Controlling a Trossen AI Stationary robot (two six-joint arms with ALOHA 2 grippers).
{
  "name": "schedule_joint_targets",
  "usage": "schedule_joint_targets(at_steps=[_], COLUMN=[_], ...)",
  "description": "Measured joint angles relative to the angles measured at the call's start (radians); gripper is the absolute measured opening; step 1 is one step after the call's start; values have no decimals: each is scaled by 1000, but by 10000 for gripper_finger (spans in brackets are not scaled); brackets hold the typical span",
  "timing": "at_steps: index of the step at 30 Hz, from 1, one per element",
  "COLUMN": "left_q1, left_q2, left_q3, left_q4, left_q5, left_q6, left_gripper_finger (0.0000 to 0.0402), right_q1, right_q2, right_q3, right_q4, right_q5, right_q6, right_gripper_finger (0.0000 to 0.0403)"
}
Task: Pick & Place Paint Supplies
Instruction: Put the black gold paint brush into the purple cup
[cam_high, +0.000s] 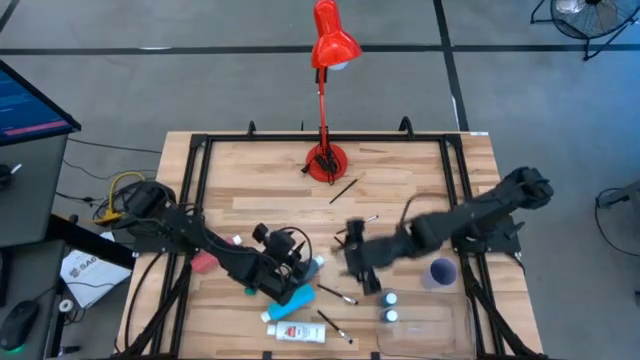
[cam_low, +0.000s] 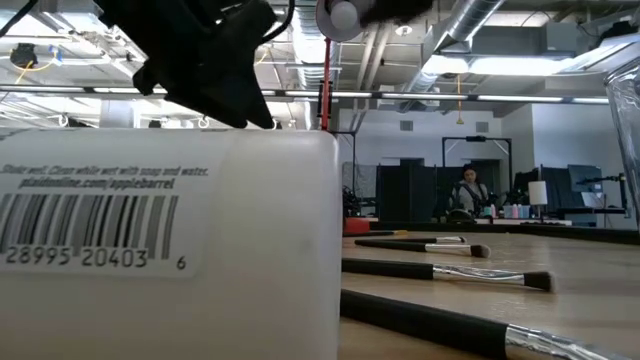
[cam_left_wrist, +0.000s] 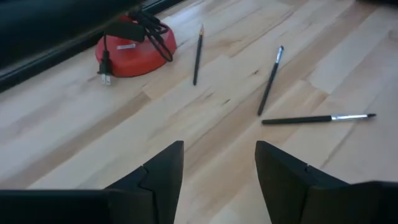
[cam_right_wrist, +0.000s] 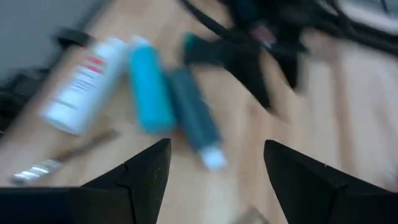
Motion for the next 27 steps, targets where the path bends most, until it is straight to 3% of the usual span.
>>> schedule_joint_targets(at_steps=[9, 19, 27], left_q1=[10, 181, 351], left_q2=[0, -17, -17], left_q3=[-1, -1, -1], left_q4=[0, 19, 58], left_q5=[-71, -75, 90], left_q6=[72, 252, 388], left_gripper_finger=[172, 172, 172], right_q1=[-264, -357, -371], right_q2=[-248, -424, -424], right_q3=[-195, -406, -428], right_q4=[3, 108, 155], right_q5=[1, 0, 0], right_q6=[48, 73, 100], right_gripper_finger=[250, 250, 250])
